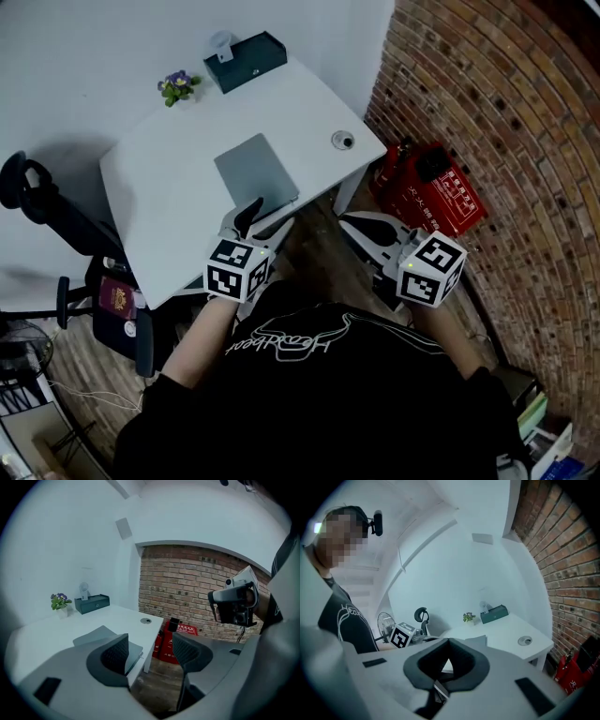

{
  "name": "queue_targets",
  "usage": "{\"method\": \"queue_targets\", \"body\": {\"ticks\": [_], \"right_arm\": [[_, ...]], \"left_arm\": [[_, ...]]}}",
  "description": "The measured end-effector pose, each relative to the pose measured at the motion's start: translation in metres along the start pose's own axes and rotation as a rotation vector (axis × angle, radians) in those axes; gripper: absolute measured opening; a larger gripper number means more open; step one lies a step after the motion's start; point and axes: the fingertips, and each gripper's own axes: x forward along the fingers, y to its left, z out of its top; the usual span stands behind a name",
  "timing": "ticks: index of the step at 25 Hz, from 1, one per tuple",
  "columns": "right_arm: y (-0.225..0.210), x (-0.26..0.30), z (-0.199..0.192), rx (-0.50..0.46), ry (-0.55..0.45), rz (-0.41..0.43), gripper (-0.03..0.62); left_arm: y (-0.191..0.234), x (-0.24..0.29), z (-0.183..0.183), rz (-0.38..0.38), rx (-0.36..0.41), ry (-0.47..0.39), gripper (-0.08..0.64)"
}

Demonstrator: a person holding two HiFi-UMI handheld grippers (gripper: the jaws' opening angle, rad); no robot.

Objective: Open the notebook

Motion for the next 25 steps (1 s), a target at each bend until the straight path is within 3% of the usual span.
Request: {"method": "queue_targets", "body": {"ticks": [15, 19, 25], "right_arm": [[-0.077, 0.015, -0.012, 0.126, 0.031, -0.069, 0.000], [-0.088, 0.017, -0.017, 0.155, 0.041, -0.083, 0.000], [-0.095, 0.013, -0.022, 0.165, 0.043, -0.093, 0.000]], "left_arm": [[0.036, 0.094, -0.046, 0.022, 0.114, 0.202, 0.296], [0.040, 0.113, -0.059, 0.030, 0.184, 0.252, 0.296], [0.045, 0.120, -0.071, 0.052, 0.198, 0.298, 0.284]]}}
